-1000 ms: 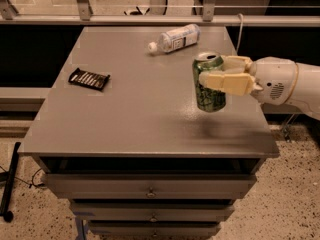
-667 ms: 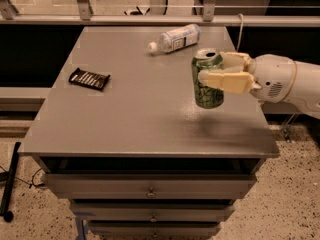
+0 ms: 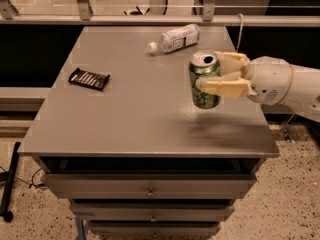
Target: Place green can upright
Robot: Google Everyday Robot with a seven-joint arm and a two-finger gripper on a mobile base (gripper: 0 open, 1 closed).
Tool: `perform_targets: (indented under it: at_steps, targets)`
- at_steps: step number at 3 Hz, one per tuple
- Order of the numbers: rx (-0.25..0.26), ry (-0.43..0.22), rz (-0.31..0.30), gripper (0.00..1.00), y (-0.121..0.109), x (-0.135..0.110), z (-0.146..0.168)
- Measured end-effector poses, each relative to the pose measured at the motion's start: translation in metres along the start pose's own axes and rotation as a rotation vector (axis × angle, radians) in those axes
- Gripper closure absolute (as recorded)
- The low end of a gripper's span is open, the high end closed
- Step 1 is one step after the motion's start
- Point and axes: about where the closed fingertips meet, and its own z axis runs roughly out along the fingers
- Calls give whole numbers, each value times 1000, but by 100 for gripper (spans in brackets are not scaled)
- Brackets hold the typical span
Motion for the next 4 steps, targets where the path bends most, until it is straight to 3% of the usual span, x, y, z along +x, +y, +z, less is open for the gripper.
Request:
perform_targets:
  at_steps: [1,2,3,4]
  targets:
    - [16,-28,-13,100,1,15,-13]
    - [48,-103,12,100,-5,24,-28]
    - [62,-144,59,84,-12,32,-38]
    - [64,-160,78,61,-14,44,-45]
